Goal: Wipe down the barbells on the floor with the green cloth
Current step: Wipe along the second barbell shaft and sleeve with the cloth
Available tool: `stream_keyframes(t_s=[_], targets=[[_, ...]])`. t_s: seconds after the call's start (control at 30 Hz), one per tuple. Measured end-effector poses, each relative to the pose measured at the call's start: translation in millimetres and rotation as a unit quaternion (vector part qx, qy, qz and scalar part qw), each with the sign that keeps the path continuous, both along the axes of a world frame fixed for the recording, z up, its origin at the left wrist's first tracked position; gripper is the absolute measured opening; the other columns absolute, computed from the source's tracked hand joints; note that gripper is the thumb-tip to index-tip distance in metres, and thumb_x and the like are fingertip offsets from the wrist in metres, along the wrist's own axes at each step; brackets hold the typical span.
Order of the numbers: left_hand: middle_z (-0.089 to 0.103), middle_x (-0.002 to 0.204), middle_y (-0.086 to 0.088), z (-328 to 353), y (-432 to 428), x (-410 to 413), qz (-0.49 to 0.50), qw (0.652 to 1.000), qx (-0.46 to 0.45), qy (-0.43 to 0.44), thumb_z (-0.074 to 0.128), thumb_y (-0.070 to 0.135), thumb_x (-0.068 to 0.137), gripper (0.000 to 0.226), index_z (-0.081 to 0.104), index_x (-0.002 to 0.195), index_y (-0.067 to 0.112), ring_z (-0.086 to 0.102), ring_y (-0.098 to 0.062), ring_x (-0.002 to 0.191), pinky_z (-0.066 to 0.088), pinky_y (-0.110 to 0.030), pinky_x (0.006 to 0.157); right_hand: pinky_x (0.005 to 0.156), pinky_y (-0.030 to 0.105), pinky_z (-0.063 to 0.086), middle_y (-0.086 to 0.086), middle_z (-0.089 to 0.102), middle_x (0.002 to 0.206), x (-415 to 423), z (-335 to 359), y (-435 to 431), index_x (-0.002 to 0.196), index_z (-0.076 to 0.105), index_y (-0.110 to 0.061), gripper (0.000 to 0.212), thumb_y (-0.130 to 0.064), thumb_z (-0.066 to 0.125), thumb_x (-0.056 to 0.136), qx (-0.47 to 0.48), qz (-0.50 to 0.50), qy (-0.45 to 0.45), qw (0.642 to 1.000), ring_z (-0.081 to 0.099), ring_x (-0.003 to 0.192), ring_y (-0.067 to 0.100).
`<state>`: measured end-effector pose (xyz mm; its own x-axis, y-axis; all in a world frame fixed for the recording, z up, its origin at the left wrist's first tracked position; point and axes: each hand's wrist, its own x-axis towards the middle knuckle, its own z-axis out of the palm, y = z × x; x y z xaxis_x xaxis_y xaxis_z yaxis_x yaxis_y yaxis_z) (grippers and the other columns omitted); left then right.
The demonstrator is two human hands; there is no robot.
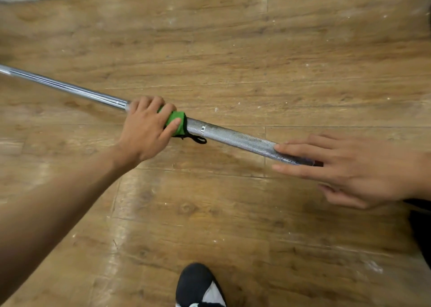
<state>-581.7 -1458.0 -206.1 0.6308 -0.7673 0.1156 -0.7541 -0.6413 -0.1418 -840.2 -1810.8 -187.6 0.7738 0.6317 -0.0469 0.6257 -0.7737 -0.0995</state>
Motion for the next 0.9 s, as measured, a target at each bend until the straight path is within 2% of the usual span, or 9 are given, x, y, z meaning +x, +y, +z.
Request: stream_keyframes(t_s=[0.23,0.37,0.43,0.47,0.53,0.6,0.7,0.8,0.9], targets=[[0.058,0.108,-0.017,-3.9,-19.1,4.4,0.007,0.999,0.031,-0.008,0.025,0.053,0.106,0.057,0.061,0.118,0.010,0.051,-0.039,0.102,0.032,-0.052,0.097,0.109,0.048,0.049,0.014,0.031,0.166,17.9,1.5,-20.5,0.165,0.024,-0.024,0.079,-0.034,0.050,0.091,-0.024,0.021,0.029,0.999,0.050,0.139,0.036],[0.058,0.106,-0.019,2.7,-26.9,5.1,0.011,0.997,0.077,-0.006,0.018,0.055,0.106,0.063,0.058,0.114,0.008,0.052,-0.038,0.099,0.036,-0.051,0.093,0.089,0.049,0.058,0.018,0.051,0.146,22.6,8.5,-5.1,0.162,0.030,-0.014,0.081,-0.017,0.050,0.083,-0.067,-0.021,-0.048,0.996,0.063,0.108,0.037],[0.057,0.104,-0.020,6.6,-27.3,4.2,0.008,0.995,0.099,-0.010,0.013,0.057,0.107,0.068,0.058,0.114,0.007,0.052,-0.038,0.097,0.037,-0.051,0.090,0.083,0.056,0.056,0.028,0.055,0.135,19.4,5.1,22.4,0.159,0.036,-0.010,0.080,-0.004,0.036,0.079,-0.066,-0.064,-0.091,0.992,0.062,0.104,0.047],[0.057,0.104,-0.020,6.9,-26.0,2.3,0.007,0.994,0.107,-0.011,0.009,0.057,0.107,0.070,0.058,0.114,0.007,0.052,-0.038,0.096,0.036,-0.051,0.090,0.086,0.059,0.055,0.031,0.053,0.141,15.3,0.0,36.7,0.158,0.039,-0.009,0.080,-0.005,0.028,0.079,-0.057,-0.093,-0.101,0.989,0.061,0.112,0.050],[0.056,0.105,-0.020,7.9,-25.3,-3.9,0.012,0.993,0.112,-0.018,0.006,0.056,0.108,0.072,0.057,0.116,0.007,0.051,-0.038,0.095,0.034,-0.050,0.091,0.098,0.064,0.050,0.026,0.036,0.161,8.8,-11.1,53.3,0.160,0.036,-0.009,0.082,-0.008,0.020,0.080,-0.049,-0.129,-0.083,0.987,0.050,0.135,0.051],[0.055,0.106,-0.021,8.5,-25.0,-7.9,0.013,0.992,0.122,-0.021,0.006,0.053,0.109,0.070,0.055,0.119,0.005,0.052,-0.039,0.095,0.033,-0.052,0.094,0.107,0.064,0.042,0.019,0.006,0.172,8.2,-19.6,55.4,0.165,0.014,-0.012,0.082,-0.006,0.018,0.084,-0.049,-0.134,-0.056,0.988,0.031,0.150,0.049],[0.055,0.107,-0.024,15.8,-26.5,-11.1,0.019,0.989,0.148,-0.017,0.009,0.050,0.110,0.062,0.049,0.124,0.005,0.054,-0.042,0.096,0.035,-0.055,0.101,0.118,0.062,0.026,0.018,-0.037,0.163,12.0,-20.3,57.8,0.158,-0.028,-0.014,0.082,-0.015,0.033,0.103,-0.062,-0.156,0.011,0.986,0.003,0.157,0.048],[0.057,0.106,-0.023,30.1,-32.1,-16.5,0.008,0.986,0.168,0.005,0.008,0.048,0.111,0.065,0.053,0.123,0.002,0.056,-0.043,0.095,0.040,-0.060,0.104,0.120,0.062,0.022,0.019,-0.048,0.155,11.4,-10.6,62.0,0.154,-0.036,-0.011,0.084,-0.021,0.035,0.108,-0.089,-0.135,0.029,0.986,-0.008,0.156,0.049],[0.056,0.107,-0.018,37.4,-63.5,-41.9,-0.068,0.978,0.179,0.085,0.009,0.053,0.112,0.072,0.058,0.123,0.001,0.053,-0.037,0.096,0.037,-0.050,0.097,0.122,0.058,0.021,0.014,-0.044,0.160,11.6,11.8,58.5,0.157,-0.033,-0.014,0.085,-0.014,0.036,0.108,-0.086,-0.132,0.090,0.983,-0.009,0.156,0.047]])
